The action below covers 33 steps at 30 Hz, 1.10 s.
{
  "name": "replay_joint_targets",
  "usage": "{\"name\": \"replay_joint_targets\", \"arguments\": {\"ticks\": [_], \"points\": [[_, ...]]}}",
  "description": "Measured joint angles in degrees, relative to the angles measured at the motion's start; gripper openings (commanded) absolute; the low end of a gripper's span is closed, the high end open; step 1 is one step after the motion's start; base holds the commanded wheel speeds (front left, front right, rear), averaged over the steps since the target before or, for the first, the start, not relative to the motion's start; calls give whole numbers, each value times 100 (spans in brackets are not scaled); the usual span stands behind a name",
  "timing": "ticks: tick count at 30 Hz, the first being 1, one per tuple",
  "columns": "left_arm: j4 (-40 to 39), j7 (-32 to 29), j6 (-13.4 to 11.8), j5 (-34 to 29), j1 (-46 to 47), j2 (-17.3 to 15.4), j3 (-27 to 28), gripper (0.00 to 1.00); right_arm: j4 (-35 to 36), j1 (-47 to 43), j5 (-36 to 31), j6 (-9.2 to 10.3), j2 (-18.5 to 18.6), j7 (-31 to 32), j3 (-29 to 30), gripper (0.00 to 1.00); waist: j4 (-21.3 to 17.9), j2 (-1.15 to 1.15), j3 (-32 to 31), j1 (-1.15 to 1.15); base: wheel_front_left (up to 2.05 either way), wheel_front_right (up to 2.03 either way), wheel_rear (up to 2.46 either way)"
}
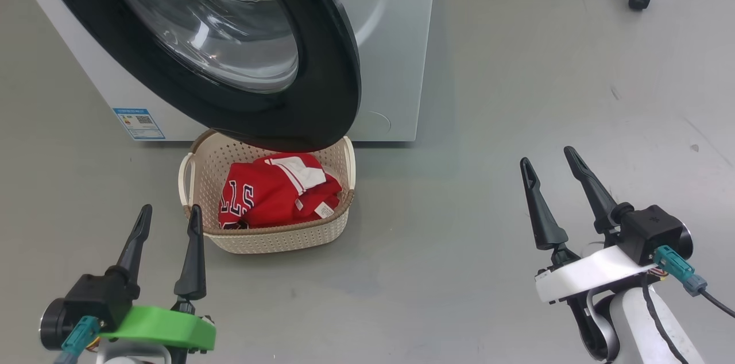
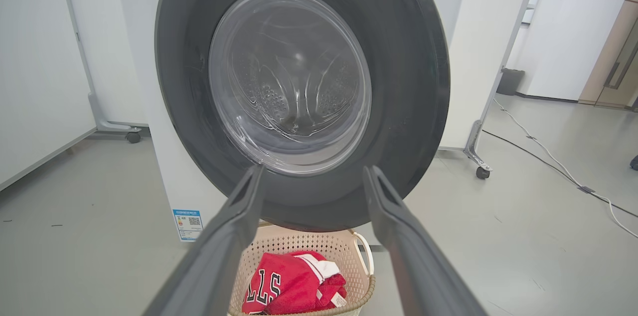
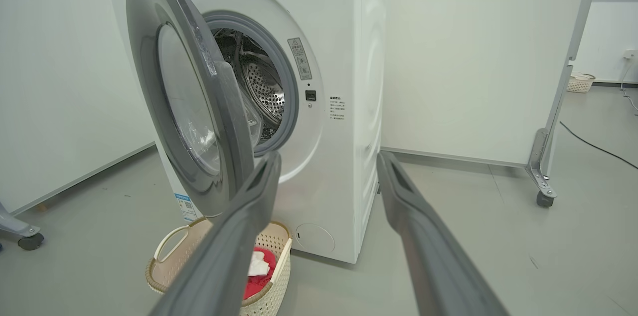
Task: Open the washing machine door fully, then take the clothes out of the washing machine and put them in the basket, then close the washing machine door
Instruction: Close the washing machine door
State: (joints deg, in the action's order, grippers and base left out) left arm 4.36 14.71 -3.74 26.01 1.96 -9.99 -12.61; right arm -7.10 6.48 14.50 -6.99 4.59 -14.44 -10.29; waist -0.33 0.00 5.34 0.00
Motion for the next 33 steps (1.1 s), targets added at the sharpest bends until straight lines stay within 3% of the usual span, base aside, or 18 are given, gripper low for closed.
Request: {"name": "replay_joint_targets", "arguments": {"ticks": [33], "points": [[69,0,260,-292,-54,227,245,100,13,0,0,1,-1,0,23,100,24,0,103,0,0,0,0]]}}
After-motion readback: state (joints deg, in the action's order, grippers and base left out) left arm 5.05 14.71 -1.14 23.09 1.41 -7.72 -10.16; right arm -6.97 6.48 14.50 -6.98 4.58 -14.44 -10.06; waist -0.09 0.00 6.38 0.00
